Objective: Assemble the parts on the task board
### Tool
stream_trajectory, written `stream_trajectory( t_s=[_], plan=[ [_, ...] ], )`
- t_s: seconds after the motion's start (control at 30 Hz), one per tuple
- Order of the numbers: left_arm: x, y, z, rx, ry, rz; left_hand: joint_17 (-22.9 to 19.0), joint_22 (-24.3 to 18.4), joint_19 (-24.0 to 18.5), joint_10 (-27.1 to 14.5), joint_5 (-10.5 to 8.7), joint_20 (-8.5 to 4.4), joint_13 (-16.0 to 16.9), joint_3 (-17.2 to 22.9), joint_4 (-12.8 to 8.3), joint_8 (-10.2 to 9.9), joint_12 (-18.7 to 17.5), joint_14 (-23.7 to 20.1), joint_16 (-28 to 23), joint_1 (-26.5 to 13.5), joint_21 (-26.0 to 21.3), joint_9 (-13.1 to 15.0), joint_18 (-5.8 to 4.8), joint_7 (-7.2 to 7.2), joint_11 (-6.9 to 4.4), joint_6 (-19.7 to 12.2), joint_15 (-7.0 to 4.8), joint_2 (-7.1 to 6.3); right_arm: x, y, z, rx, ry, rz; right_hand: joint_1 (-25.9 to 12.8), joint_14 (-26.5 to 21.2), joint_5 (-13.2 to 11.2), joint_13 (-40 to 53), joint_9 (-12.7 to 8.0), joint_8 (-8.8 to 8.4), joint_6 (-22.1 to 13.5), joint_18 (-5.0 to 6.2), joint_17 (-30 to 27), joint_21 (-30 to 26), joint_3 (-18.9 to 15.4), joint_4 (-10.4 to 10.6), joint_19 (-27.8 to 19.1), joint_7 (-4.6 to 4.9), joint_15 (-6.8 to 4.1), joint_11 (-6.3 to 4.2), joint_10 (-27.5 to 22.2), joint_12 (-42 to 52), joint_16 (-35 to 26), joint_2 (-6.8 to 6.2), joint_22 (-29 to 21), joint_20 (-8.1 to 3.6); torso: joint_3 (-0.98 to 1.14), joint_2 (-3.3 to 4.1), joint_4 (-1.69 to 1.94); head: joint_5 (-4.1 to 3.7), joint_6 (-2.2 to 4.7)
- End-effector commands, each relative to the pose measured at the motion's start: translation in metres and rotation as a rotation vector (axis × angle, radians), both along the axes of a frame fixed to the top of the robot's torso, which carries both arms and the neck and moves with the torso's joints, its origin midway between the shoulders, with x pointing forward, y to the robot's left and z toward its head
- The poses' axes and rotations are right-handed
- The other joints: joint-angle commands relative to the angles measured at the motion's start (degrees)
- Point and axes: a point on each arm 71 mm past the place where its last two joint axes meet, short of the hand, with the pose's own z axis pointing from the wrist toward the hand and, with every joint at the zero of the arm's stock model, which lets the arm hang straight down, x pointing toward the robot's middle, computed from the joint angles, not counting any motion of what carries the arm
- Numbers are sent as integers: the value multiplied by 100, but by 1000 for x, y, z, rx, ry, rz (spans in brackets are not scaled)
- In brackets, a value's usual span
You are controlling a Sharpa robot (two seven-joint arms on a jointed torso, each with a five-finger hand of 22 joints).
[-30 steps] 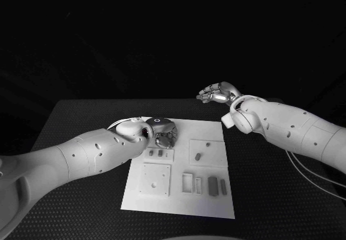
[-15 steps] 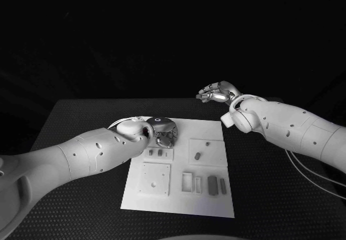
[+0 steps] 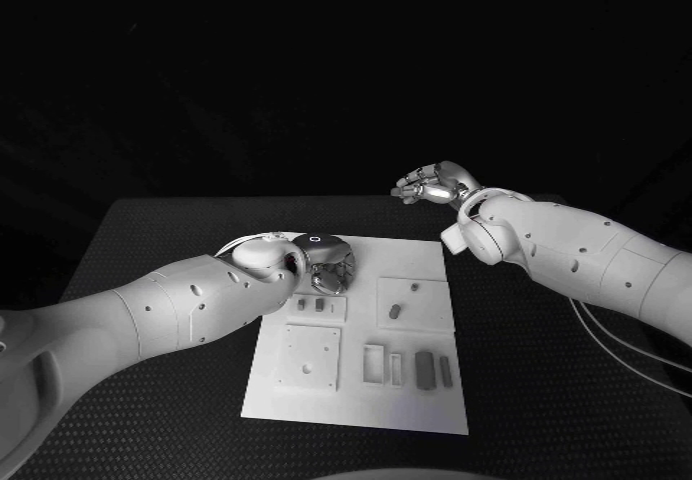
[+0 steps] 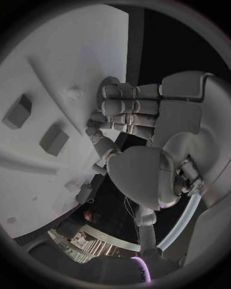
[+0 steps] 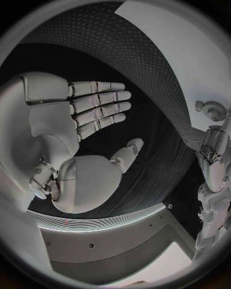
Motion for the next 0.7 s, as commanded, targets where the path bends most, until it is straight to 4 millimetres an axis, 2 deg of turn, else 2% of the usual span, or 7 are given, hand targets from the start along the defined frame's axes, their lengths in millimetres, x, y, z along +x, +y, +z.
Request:
stream_trajectory(
  t_s=[0.03,0.7],
  plan=[
    [-4,-1,-8,24,42,-10,-17,-9,57,92,-23,-303,30,83,14,39,28,50,39,38,28,18,93,-4,-14,69,-4,81,0,1,0,4,-3,13,-8,-51,36,-6,-7,33,-49,-32,-8,-27,-36,2,-29,143,2,5,8,-22,25,33,6,14,-3,1,-1,1,-3],
    [-5,0,0,-81,-26,6,-83,-31,274,383,-8,-406,28,242,-16,89,-35,296,118,26,139,37,121,-61,-106,228,-98,99,0,2,0,4,-4,13,-7,-52,36,-7,-10,34,-49,-32,-12,-32,-36,1,-27,142,2,4,8,-23,28,31,11,14,-3,0,3,12,29]
  ],
)
